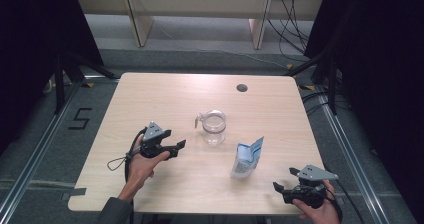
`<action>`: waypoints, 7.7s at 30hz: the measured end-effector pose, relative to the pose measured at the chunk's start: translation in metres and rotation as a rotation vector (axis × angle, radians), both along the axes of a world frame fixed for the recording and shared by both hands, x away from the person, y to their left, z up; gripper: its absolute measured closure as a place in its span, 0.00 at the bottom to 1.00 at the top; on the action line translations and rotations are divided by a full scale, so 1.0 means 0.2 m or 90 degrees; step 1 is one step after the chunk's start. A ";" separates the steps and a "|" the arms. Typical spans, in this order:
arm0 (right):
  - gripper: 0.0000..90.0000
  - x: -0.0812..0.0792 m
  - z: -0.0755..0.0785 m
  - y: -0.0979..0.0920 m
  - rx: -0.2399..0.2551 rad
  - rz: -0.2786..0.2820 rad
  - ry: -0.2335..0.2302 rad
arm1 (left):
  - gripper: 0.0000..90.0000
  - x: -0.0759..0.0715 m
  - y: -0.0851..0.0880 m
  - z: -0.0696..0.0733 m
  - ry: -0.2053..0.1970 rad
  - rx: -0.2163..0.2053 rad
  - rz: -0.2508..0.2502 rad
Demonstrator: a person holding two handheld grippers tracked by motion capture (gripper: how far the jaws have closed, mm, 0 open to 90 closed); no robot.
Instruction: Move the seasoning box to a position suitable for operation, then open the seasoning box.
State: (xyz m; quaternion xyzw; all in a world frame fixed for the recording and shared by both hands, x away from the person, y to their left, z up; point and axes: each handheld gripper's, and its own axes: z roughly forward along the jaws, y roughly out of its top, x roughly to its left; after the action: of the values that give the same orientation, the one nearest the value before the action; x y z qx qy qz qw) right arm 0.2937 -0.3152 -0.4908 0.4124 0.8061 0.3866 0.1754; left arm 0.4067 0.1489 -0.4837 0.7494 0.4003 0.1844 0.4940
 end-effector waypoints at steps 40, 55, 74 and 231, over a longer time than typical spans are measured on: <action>0.21 0.01 -0.01 -0.01 -0.001 0.006 -0.009 | 0.81 0.36 -0.32 -0.03 -0.008 0.100 -0.015; 0.21 0.01 -0.01 0.00 0.011 -0.008 0.006 | 0.95 0.32 -0.32 -0.01 -0.022 0.105 -0.002; 0.21 0.02 -0.01 0.00 0.001 0.005 -0.009 | 0.95 0.19 -0.30 -0.01 -0.016 0.100 0.031; 0.41 -0.13 0.03 0.47 0.023 0.192 -0.048 | 0.97 -0.41 -0.05 0.17 -0.014 -0.031 -0.061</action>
State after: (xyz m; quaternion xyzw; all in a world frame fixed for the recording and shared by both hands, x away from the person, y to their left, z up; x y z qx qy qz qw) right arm 0.2673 -0.2218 -0.4853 0.2747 0.8448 0.4379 0.1382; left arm 0.3255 0.1391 -0.4489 0.7532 0.3629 0.1593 0.5249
